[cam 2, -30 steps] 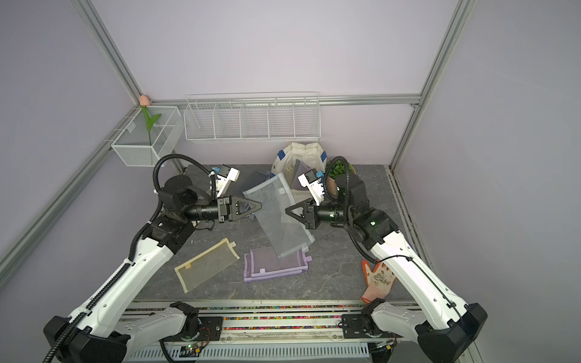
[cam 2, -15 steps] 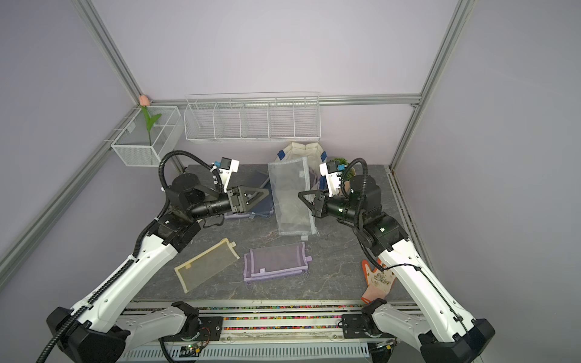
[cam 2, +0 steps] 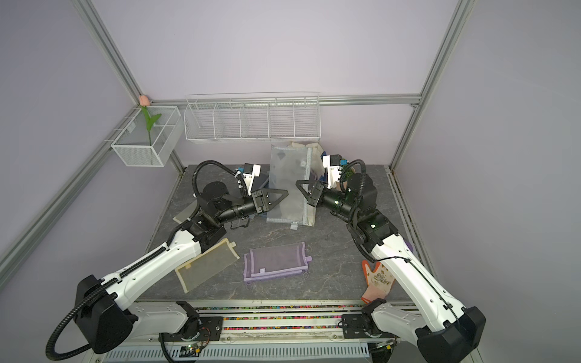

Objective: Put the pencil pouch into the canvas bag
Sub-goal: Pick up the pencil pouch.

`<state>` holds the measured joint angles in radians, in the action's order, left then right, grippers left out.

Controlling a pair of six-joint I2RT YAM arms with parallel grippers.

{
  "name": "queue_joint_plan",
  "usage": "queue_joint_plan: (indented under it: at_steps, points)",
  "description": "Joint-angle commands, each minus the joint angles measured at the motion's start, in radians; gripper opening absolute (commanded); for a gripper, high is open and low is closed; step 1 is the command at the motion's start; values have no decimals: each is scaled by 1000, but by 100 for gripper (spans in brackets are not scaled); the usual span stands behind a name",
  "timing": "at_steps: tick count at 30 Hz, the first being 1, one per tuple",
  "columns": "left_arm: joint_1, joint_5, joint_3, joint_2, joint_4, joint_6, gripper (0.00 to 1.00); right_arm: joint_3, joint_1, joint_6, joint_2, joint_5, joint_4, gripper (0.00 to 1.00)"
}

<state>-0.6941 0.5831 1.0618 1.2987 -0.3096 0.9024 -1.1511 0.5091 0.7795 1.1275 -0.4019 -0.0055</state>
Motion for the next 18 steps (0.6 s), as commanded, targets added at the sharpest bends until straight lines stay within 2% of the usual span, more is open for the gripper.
queue_joint_plan:
  at_steps: [1,3,4,6,8,11,13,18]
  points:
    - [-1,-7,8,-6,-70,23,0,9,-3,16,4,36,-1,6]
    - [1,-23,31,-21,4,-22,0,-17,-3,-19,14,43,-70,10]
    - [3,-35,55,-25,63,-51,0,-36,-3,-40,22,41,-117,19]
    - [17,-59,120,-20,206,-101,0,-78,-3,-82,32,55,-215,42]
    - [43,-73,212,0,358,-149,0,-110,-3,-122,30,84,-309,69]
    - [87,-84,372,48,579,-218,0,-125,-4,-159,-2,155,-402,90]
    - [114,-79,478,96,697,-254,0,-141,-4,-187,-21,195,-463,98]
    - [146,-73,728,270,907,-333,0,-186,-5,-261,-44,283,-644,94]
